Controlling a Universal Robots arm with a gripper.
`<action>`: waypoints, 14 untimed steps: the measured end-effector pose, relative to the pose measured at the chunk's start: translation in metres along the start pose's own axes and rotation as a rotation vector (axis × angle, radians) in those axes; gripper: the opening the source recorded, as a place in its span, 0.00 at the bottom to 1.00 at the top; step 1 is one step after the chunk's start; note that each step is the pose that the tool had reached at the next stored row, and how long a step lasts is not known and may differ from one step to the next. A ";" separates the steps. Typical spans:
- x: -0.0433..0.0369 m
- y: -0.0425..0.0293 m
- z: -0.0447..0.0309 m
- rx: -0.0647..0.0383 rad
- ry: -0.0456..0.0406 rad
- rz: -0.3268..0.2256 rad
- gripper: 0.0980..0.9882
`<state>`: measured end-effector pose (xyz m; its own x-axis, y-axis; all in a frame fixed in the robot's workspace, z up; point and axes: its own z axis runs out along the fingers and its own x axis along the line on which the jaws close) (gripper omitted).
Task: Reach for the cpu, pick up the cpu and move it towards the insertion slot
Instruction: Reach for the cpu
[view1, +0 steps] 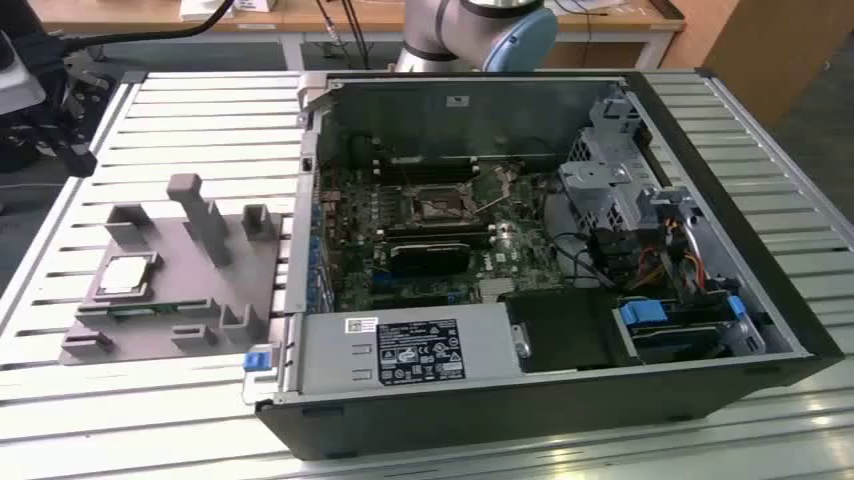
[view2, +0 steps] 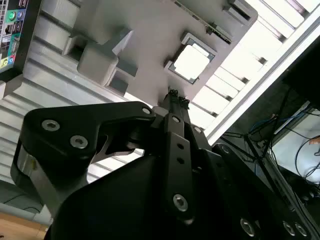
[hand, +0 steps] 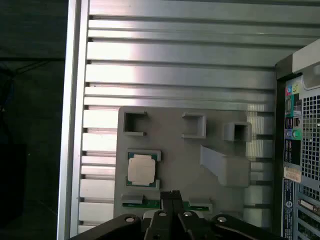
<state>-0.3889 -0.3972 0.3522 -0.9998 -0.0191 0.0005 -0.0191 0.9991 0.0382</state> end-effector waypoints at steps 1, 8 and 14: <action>0.0000 0.0000 0.0000 0.000 0.0000 0.000 0.01; 0.0025 0.0001 0.0000 0.000 0.0000 0.000 0.01; 0.0092 0.0002 0.0002 0.000 -0.0001 0.000 0.01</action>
<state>-0.3980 -0.3972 0.3521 -0.9998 -0.0191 0.0004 -0.0191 0.9991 0.0382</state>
